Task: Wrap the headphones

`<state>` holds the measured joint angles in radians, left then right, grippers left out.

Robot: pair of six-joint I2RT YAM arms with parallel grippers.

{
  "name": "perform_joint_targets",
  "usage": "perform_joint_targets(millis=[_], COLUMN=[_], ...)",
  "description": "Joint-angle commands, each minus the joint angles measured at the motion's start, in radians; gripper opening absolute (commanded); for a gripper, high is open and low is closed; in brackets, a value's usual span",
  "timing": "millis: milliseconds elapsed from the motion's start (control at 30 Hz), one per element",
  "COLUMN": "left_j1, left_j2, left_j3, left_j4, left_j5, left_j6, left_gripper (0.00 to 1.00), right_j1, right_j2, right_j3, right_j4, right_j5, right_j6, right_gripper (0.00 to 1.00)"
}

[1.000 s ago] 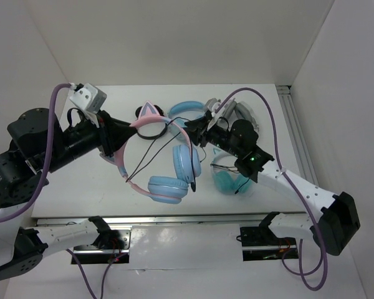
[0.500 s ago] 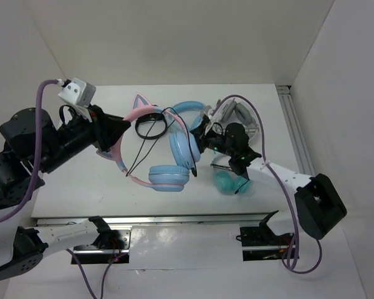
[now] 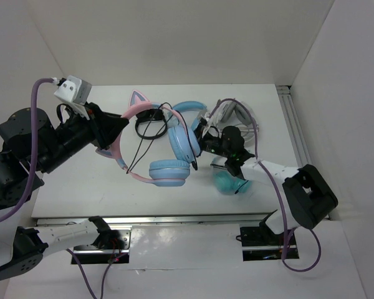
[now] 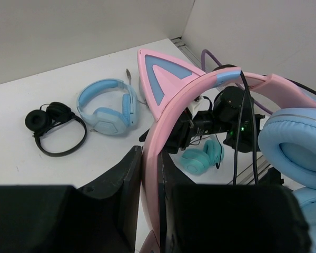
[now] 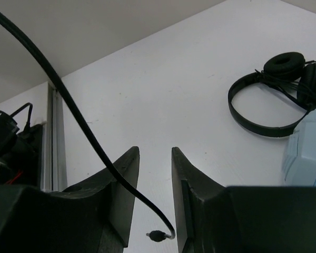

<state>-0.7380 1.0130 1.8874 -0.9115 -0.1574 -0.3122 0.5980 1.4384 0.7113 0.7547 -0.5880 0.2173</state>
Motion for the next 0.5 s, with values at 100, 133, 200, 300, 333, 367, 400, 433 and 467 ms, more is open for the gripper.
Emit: perform_joint_targets(millis=[100,133,200,300,333,367,400,433,467], left_j1=[-0.004,-0.004,-0.004,-0.004,-0.004,-0.004,-0.004,-0.004,-0.004], left_j2=[-0.014,-0.014,-0.014,-0.014,-0.014,-0.014,-0.014,-0.014,-0.014], left_j3=[0.041,0.050,0.050,0.059,0.059,0.059,0.059,0.059,0.059], left_j4=[0.149,0.149,0.149,0.149,0.149,0.149,0.149,0.149,0.149], left_j5=[-0.024,-0.033,-0.033,-0.042,-0.042,-0.051,-0.051,-0.051,-0.051], left_j6=[-0.071,-0.071,-0.071,-0.062,-0.062,-0.062,-0.062,-0.062,-0.062], left_gripper=[0.00,0.00,0.00,0.00,0.00,0.00,0.00,0.00,0.00], right_j1=[0.017,0.017,0.017,0.017,0.017,0.017,0.017,0.017,0.017], right_j2=[0.060,0.060,0.069,0.070,0.070,0.080,0.089,0.089,0.099], right_j3=[-0.042,-0.042,-0.042,-0.042,-0.042,-0.042,-0.042,-0.042,-0.053], right_j4=[0.129,0.129,0.129,0.129,0.129,0.129,0.129,0.129,0.129], right_j5=[-0.009,-0.009,-0.009,-0.009,-0.009,-0.009,-0.009,-0.009,-0.009], right_j6=[0.021,0.030,0.030,0.030,0.030,0.030,0.030,0.030,0.039], right_gripper=[0.40,0.40,0.42,0.42,0.42,0.42,0.42,0.44,0.44])
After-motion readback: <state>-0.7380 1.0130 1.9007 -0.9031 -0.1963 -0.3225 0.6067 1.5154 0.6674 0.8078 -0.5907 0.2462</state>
